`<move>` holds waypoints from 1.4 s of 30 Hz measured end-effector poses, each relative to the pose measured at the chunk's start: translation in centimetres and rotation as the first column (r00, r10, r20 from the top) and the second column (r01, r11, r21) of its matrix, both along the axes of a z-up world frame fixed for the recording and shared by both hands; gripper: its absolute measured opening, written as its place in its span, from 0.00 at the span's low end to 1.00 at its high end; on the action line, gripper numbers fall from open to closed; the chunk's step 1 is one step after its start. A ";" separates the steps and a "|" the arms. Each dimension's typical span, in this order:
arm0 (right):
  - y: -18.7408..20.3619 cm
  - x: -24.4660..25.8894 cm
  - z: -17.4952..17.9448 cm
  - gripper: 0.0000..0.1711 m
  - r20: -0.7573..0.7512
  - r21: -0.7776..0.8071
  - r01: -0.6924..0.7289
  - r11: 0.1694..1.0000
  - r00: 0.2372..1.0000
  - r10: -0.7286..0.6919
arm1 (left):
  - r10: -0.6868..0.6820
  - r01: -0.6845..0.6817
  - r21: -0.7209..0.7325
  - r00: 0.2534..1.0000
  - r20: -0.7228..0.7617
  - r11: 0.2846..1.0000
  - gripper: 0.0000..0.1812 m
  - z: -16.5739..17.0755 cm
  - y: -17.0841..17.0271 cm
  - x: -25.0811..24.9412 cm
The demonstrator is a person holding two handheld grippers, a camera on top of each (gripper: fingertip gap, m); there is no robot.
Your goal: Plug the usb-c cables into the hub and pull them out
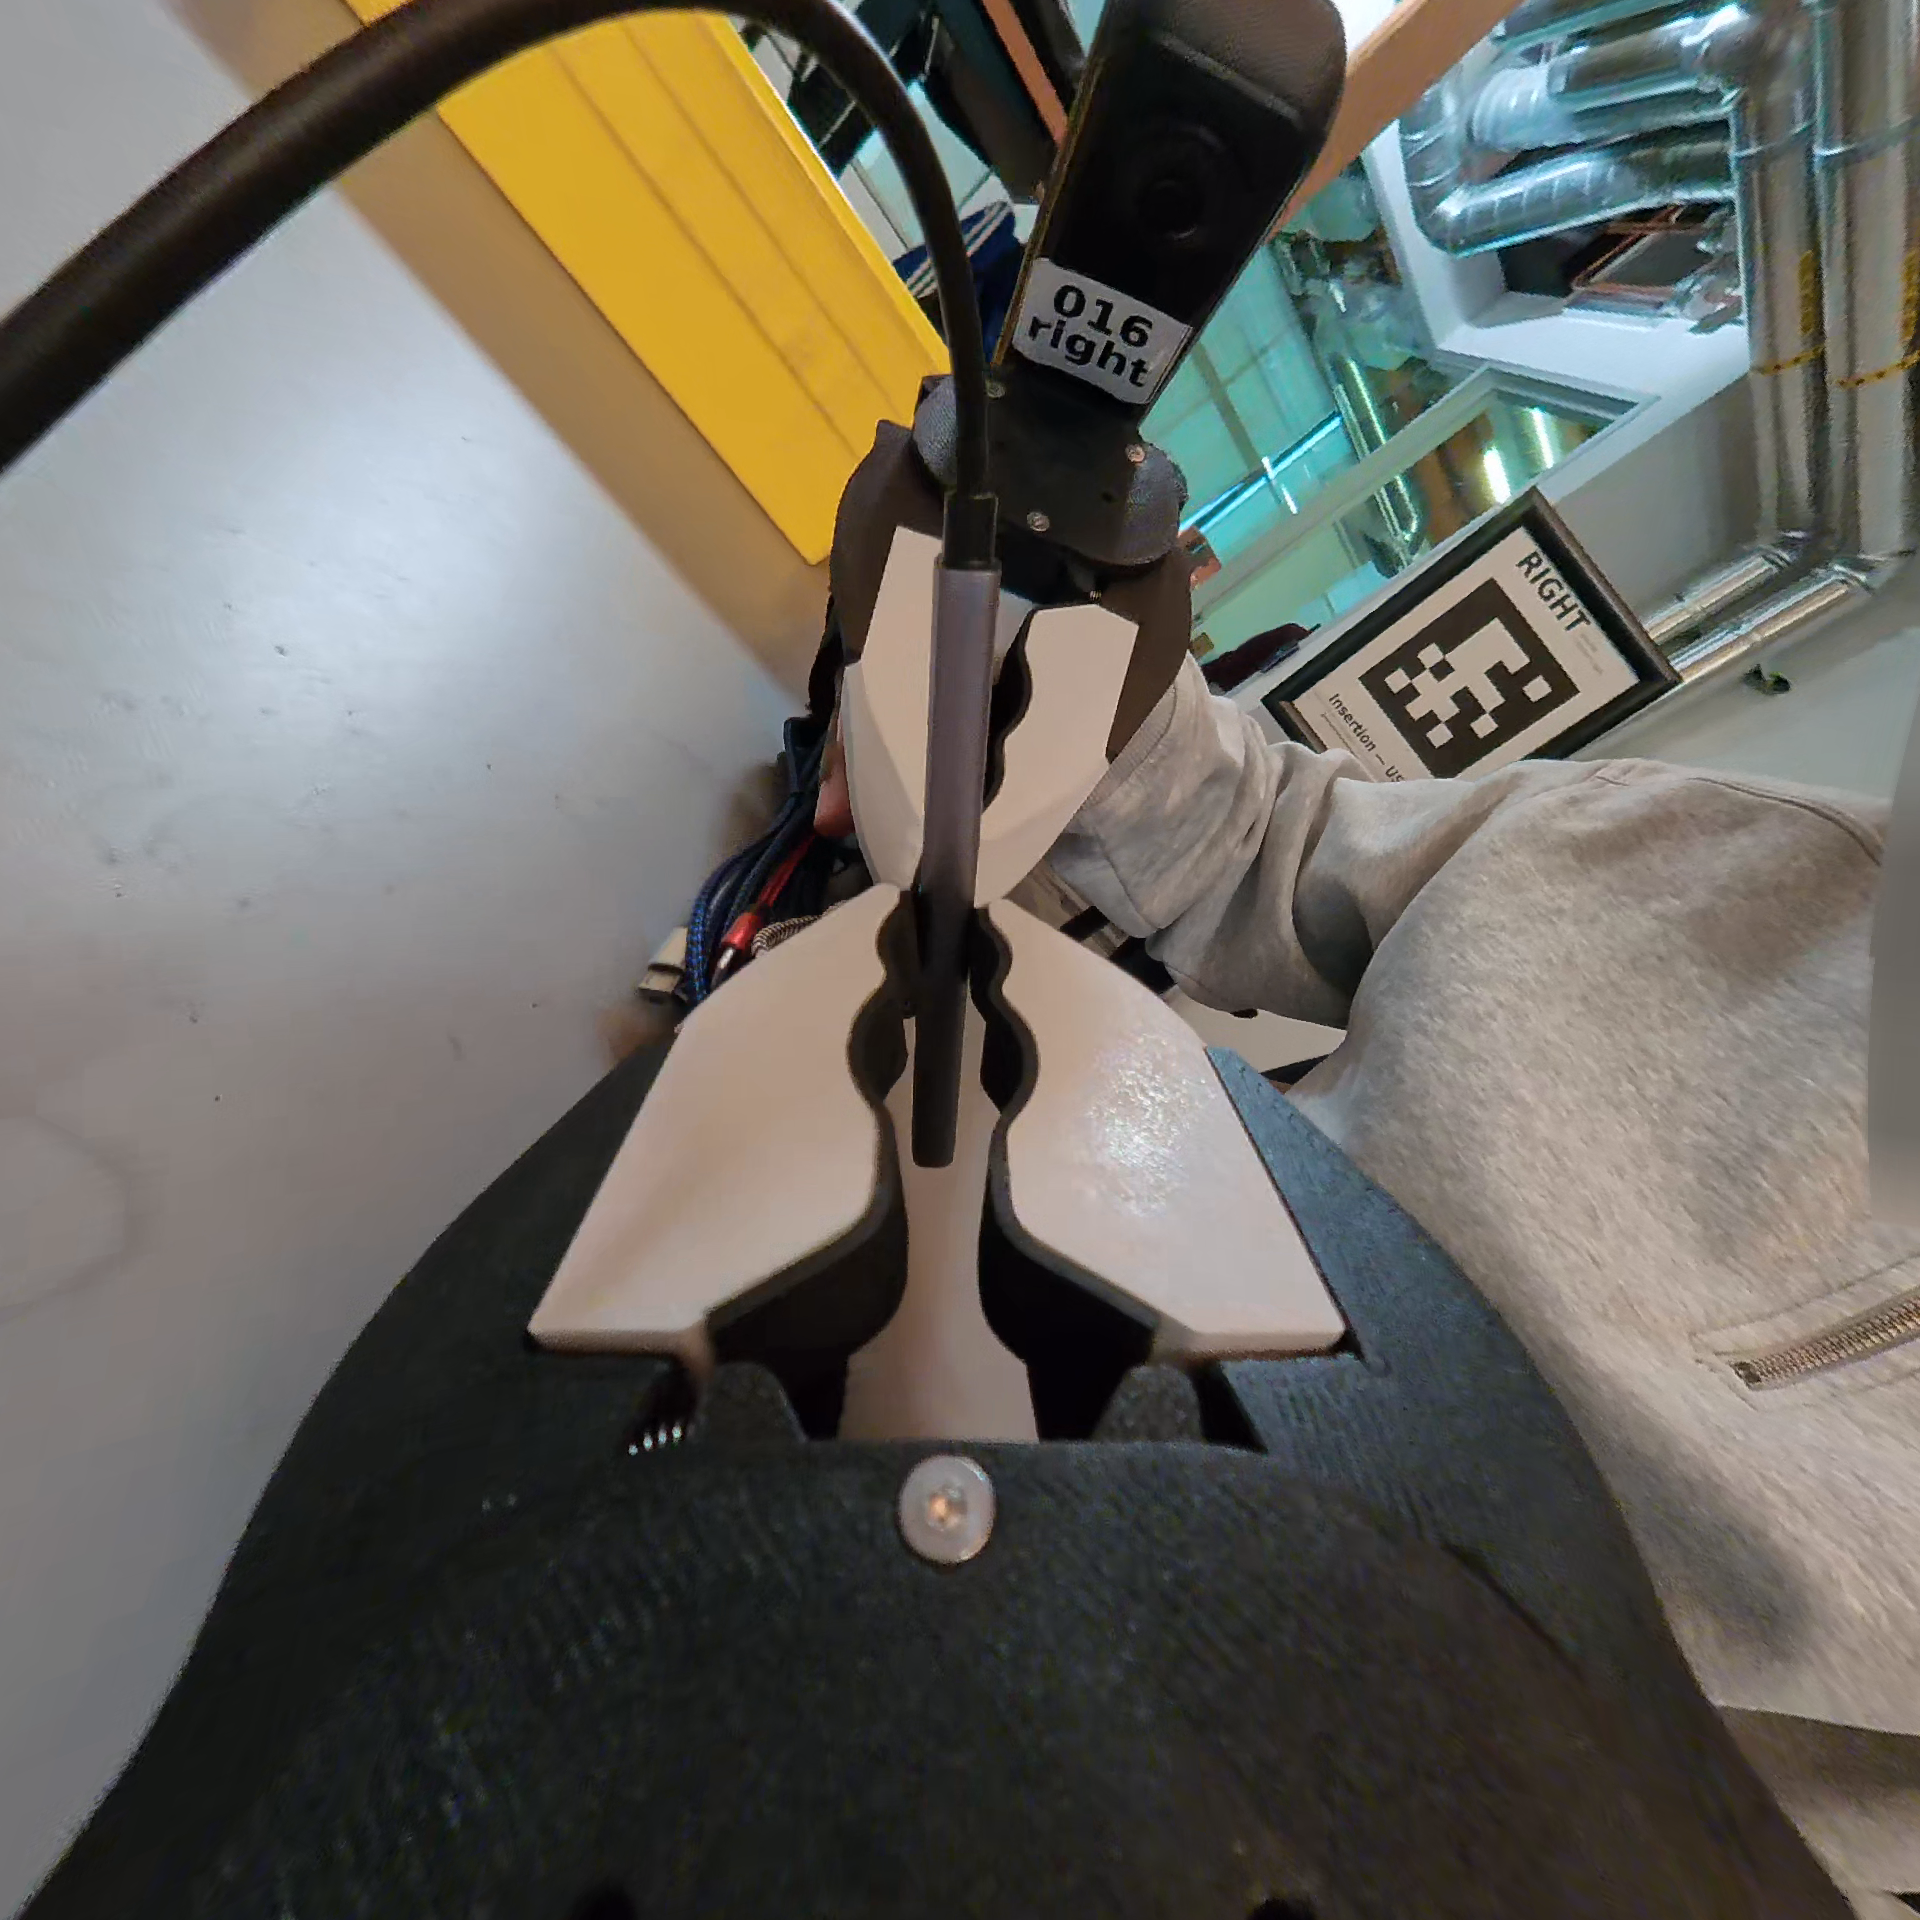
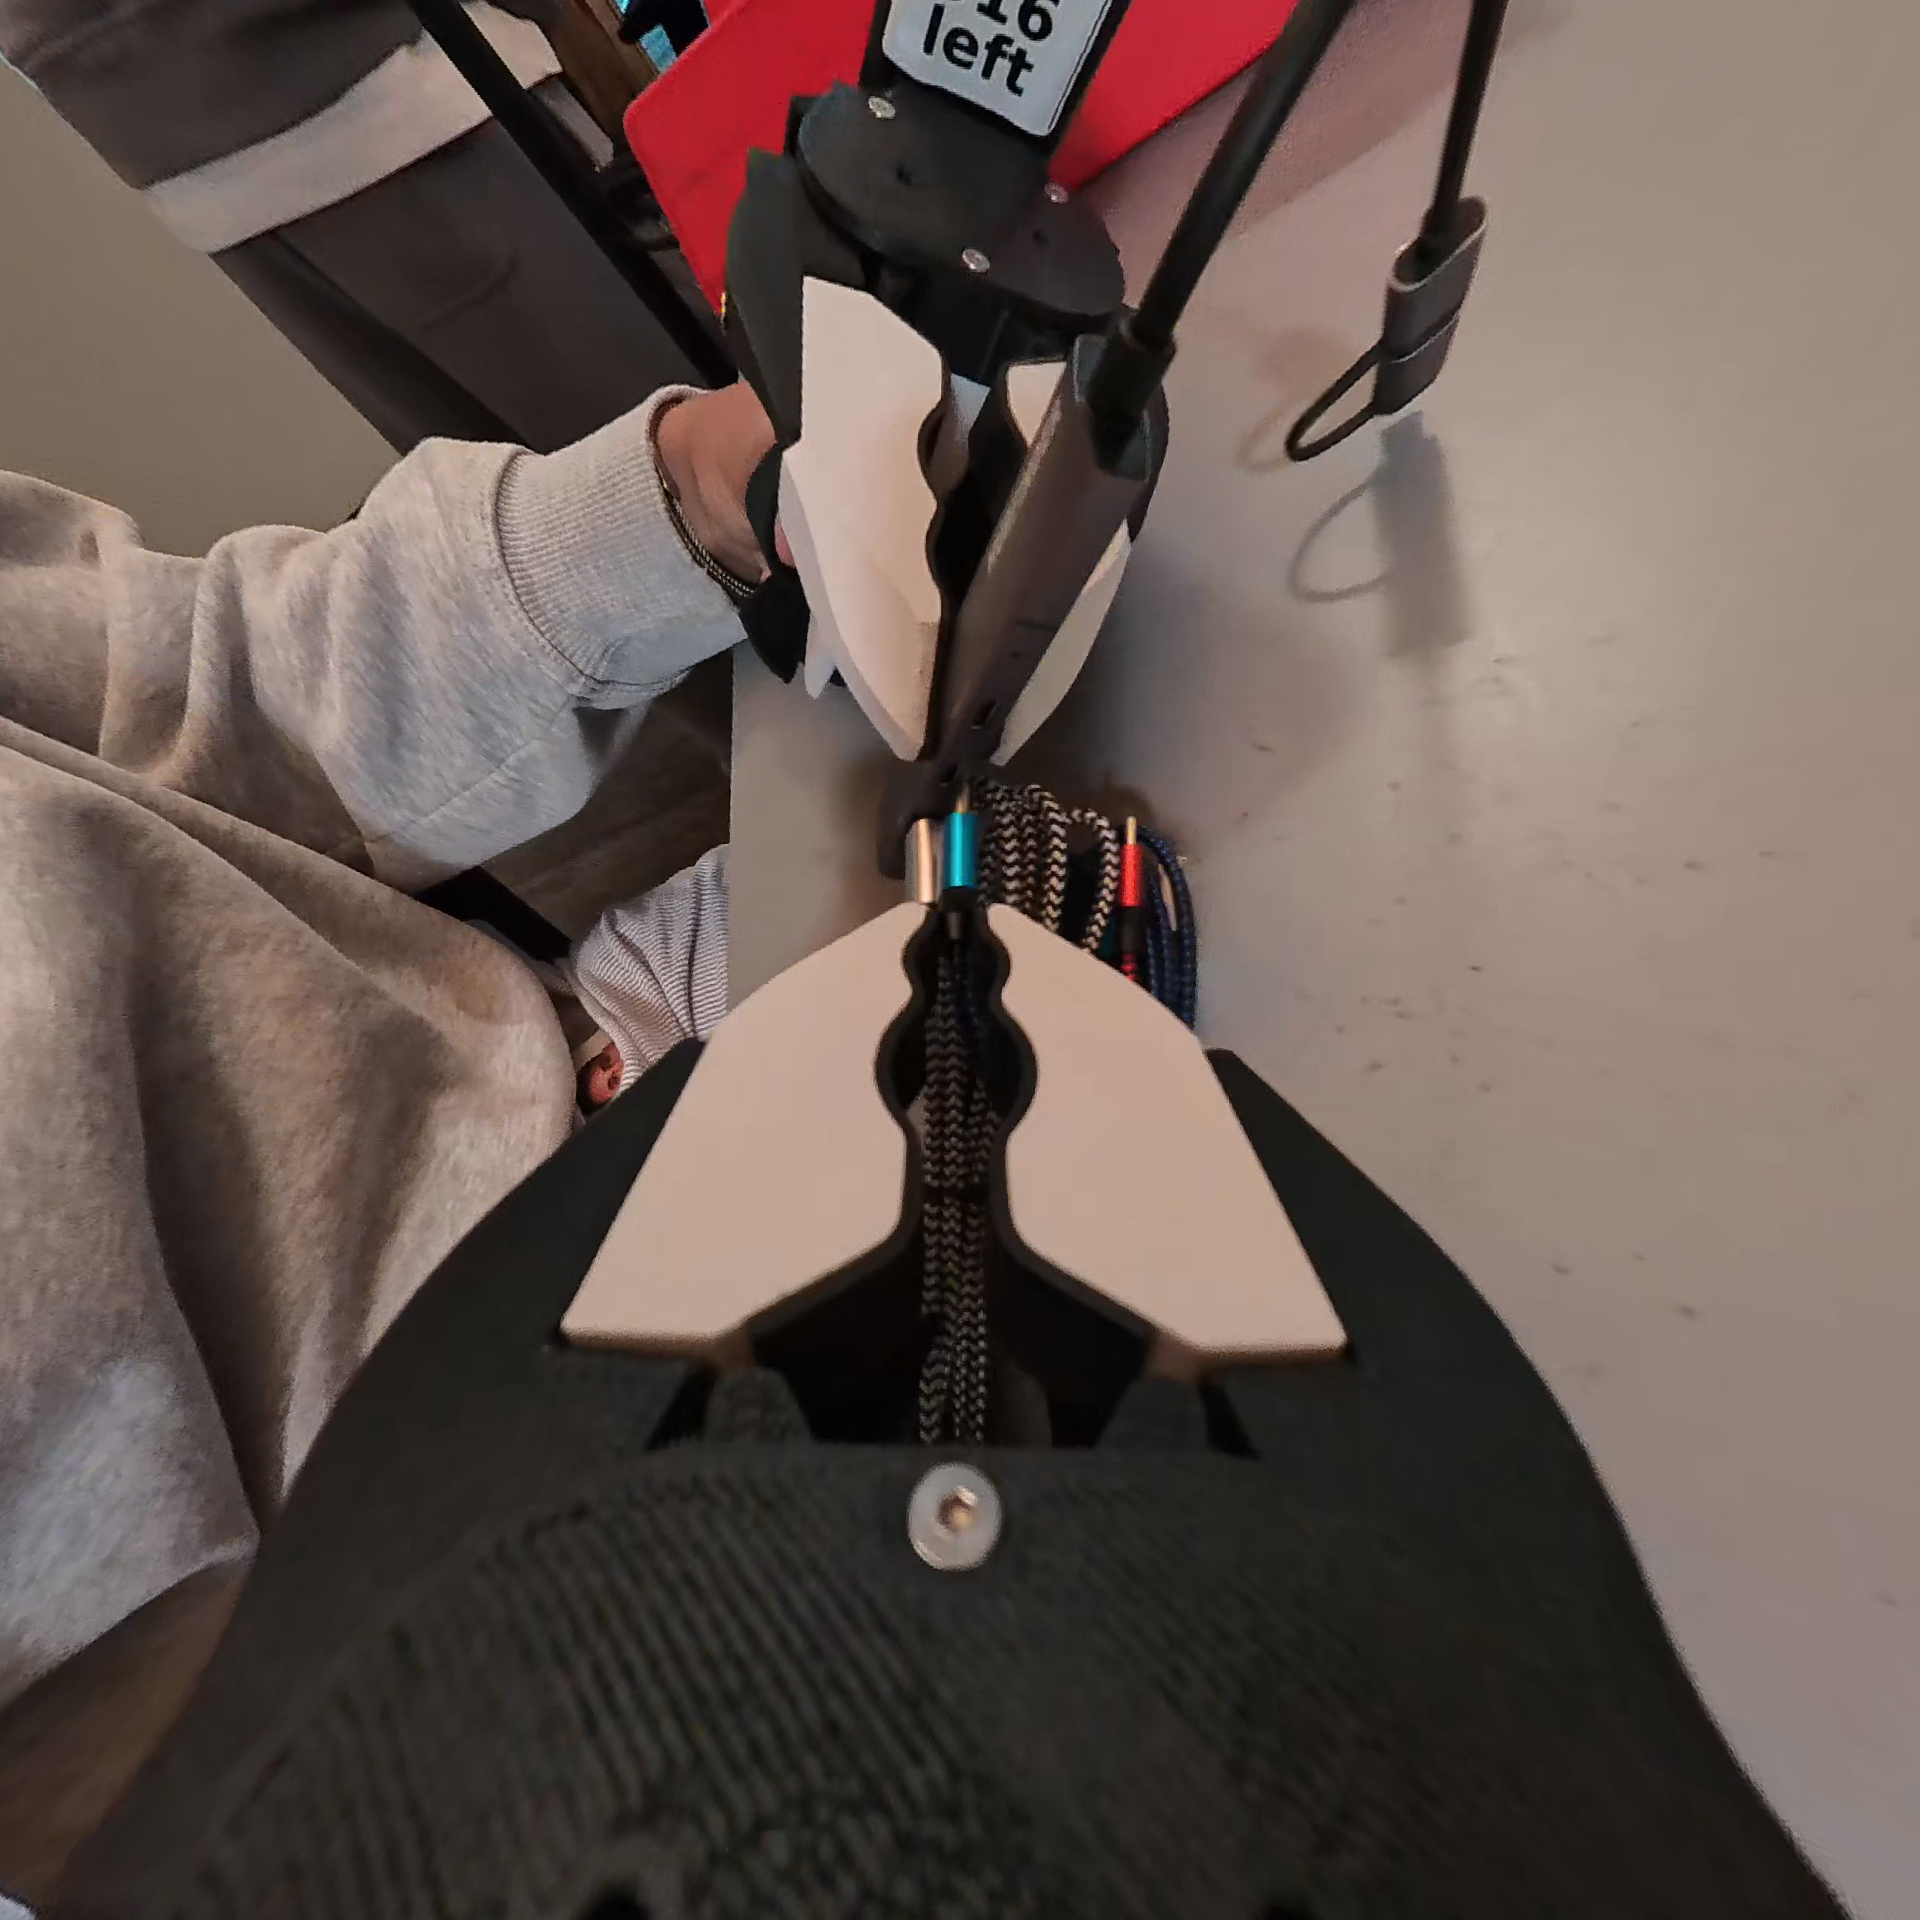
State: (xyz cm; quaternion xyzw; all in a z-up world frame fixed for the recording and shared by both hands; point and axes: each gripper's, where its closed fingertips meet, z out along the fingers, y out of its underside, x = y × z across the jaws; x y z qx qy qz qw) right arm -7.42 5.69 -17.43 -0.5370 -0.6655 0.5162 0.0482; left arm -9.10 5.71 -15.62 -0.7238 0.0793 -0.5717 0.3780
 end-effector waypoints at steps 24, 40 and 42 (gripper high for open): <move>0.3 -1.3 0.5 0.03 -0.049 0.022 0.080 0.997 0.996 -0.079 | 0.056 -0.055 0.025 0.998 -0.013 0.998 0.05 0.2 0.5 -0.3; -0.3 -2.6 0.7 0.03 -0.148 0.075 0.159 0.984 0.978 -0.147 | 0.095 -0.102 0.101 0.993 0.075 0.990 0.06 1.8 1.3 -0.5; 0.0 -2.7 0.7 0.03 -0.166 0.111 0.164 0.980 0.976 -0.144 | 0.120 -0.129 0.097 0.989 0.090 0.987 0.04 1.8 1.5 -0.9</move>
